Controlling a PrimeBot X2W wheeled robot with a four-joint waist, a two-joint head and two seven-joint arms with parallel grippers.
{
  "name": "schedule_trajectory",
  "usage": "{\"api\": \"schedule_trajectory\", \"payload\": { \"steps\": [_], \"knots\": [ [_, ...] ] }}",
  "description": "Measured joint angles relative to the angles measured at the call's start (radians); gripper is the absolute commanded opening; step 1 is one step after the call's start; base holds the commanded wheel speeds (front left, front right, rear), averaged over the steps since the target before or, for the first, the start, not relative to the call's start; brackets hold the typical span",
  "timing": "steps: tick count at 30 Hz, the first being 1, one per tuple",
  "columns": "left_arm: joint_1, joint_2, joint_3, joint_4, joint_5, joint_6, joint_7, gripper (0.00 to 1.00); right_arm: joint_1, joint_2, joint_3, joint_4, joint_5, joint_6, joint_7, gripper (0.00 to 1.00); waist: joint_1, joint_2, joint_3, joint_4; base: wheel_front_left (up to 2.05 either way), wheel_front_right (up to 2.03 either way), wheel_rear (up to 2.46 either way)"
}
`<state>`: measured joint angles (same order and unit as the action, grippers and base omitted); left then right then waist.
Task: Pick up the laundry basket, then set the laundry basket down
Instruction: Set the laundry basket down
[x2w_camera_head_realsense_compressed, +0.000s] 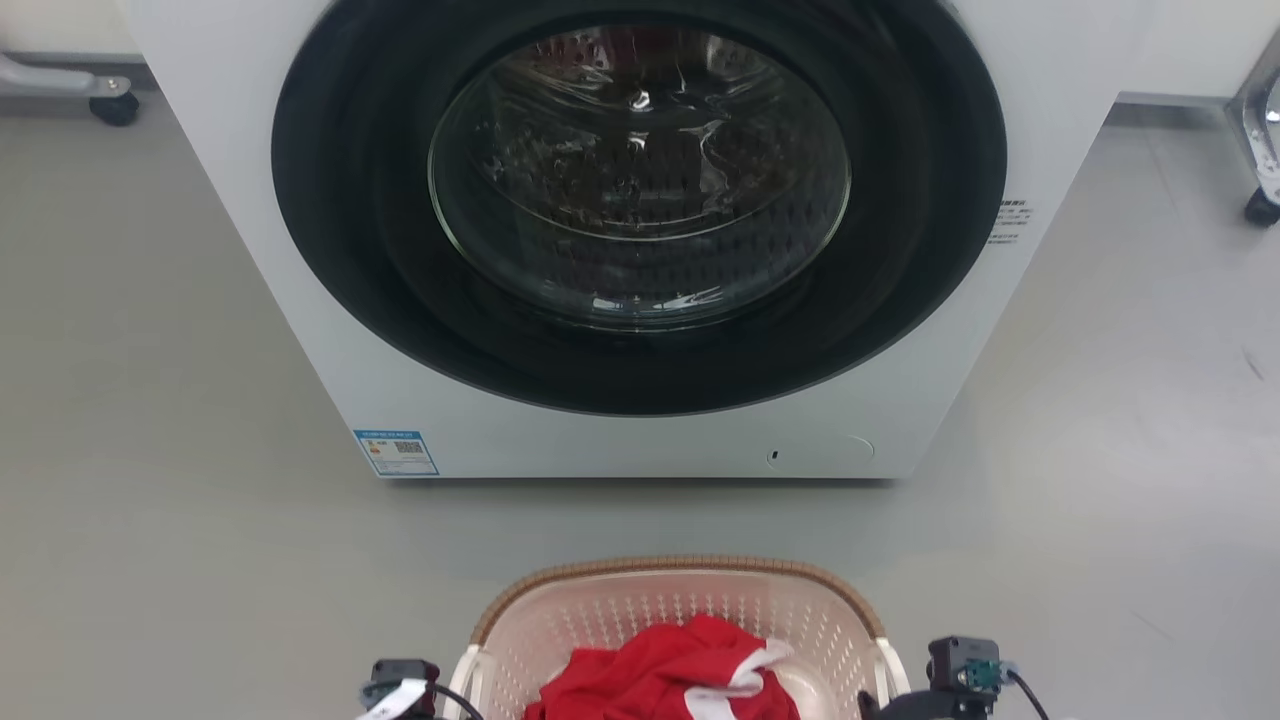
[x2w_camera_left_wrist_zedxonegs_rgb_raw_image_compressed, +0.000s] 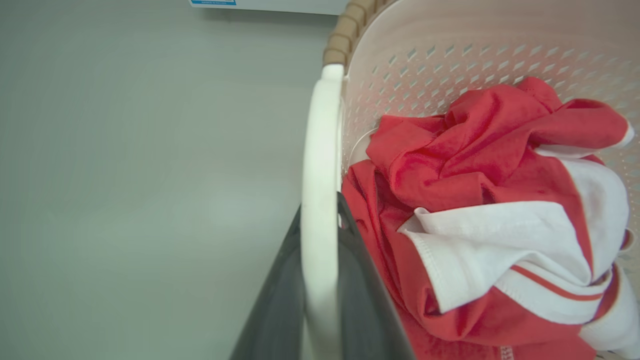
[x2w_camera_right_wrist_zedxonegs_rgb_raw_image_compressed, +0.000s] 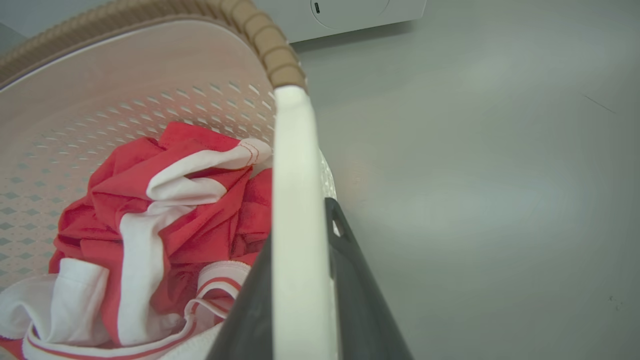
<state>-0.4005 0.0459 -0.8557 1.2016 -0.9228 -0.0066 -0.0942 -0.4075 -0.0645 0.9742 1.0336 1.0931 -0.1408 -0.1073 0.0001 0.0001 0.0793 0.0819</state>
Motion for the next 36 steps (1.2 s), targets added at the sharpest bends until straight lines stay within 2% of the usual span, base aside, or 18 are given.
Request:
{"api": "schedule_trajectory", "payload": {
  "steps": [11, 36],
  "knots": [
    [-0.157, 0.003, 0.009, -0.018, 0.002, 0.025, -0.032, 0.0, -0.189, -0.006, 0.001, 0.022, -0.02, 0.0, -0.03, 0.0, 0.0002, 0.0, 0.15, 0.006, 0.0, 0.0, 0.0],
    [-0.398, 0.005, 0.023, -0.086, 0.002, 0.061, -0.085, 0.0, -0.486, -0.025, -0.019, 0.105, -0.064, 0.0, -0.08, 0.0, 0.0002, 0.0002, 0.519, 0.04, 0.0, 0.0, 0.0]
  ]
}}
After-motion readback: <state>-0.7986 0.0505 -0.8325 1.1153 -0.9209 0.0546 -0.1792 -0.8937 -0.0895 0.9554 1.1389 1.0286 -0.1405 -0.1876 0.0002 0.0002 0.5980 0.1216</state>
